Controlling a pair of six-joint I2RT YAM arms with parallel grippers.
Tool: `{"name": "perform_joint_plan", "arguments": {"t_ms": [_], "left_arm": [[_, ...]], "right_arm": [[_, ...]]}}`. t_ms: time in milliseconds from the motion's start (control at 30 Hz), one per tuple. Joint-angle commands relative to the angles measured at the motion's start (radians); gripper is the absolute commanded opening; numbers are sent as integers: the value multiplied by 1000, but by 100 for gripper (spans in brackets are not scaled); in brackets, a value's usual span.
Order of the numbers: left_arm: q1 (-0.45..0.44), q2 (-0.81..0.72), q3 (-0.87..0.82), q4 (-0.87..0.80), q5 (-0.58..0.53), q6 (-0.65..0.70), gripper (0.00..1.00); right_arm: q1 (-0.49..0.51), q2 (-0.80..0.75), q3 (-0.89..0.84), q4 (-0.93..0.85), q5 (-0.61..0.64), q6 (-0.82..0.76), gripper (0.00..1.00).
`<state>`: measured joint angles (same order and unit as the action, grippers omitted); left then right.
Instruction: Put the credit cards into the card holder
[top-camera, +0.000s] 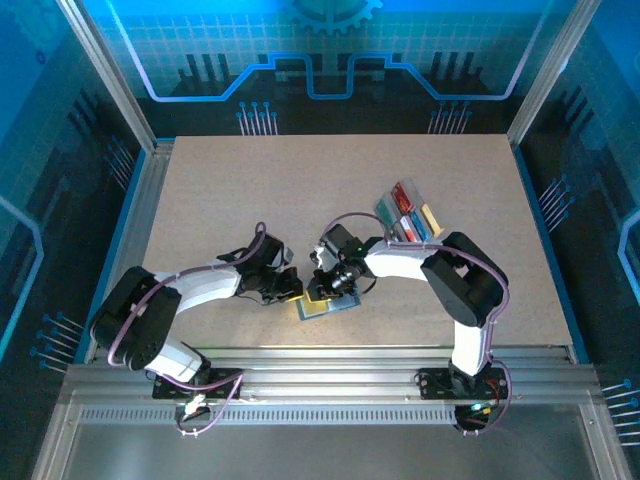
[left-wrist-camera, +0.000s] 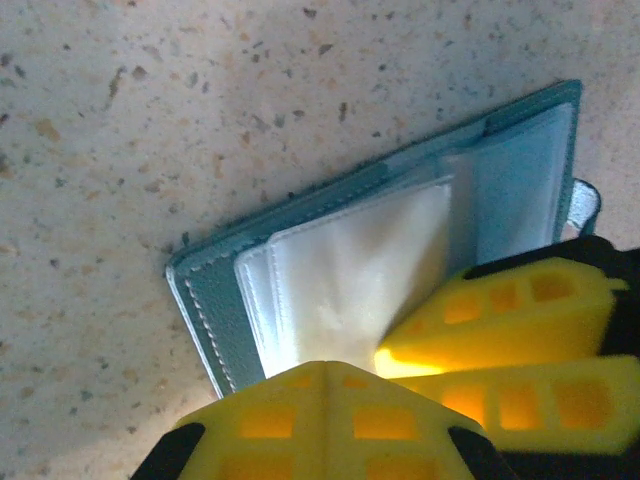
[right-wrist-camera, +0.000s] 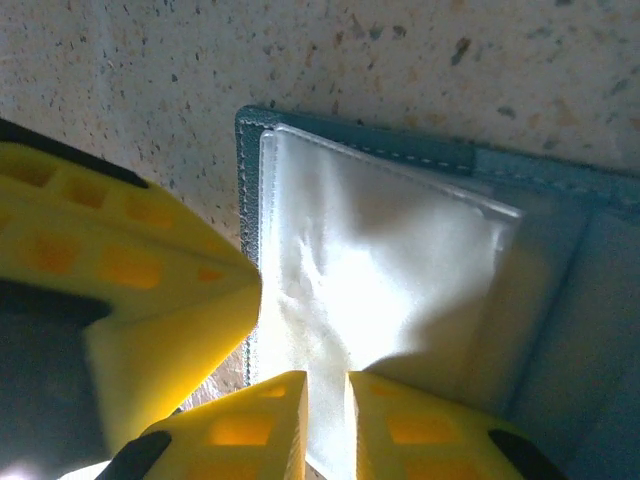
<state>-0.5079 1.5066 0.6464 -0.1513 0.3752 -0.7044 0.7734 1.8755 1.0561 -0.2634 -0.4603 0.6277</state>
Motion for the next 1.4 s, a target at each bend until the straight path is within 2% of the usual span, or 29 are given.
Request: {"name": "perform_joint_plan", "arguments": {"t_ms": [0,167,267,433,500,600,700,867,1033,1200,1367], "left_arm": [[-9,30,5,25,0,16,3],[-9,30,-36,18,-42,28,2],[-8,28,-50,9,-57,42,2],[-9,27,-50,-11,-78,65,2],[-9,23,-51,-17,-86,75,2],[-8,20,-47,-29,-95,86,2],[-8,20,-44,-34,-98,94,2],[-9,20,-46,-30,-93,95,2],[-9,10,-52,-27,-91,90,2],[-8,4,-59,-27,-89,86,2],[-8,-2,-62,-25,-89,79,2]], "right_arm": [[10,-30,32,-63,35,-27,21],[2,-84,72,-151,75,-81,24],[-31,-151,121,-258,178,-133,27],[-131,-251,213,-447,491,-179,42],[-168,-277,248,-537,730,-175,51],[-235,-306,283,-620,1024,-163,62],[-307,-316,288,-625,1178,-177,70],[-429,-236,327,-644,1216,-190,71],[-461,-184,345,-630,1242,-207,72],[-503,-131,364,-612,1174,-233,69],[-520,-107,375,-602,1165,-244,66]]}}
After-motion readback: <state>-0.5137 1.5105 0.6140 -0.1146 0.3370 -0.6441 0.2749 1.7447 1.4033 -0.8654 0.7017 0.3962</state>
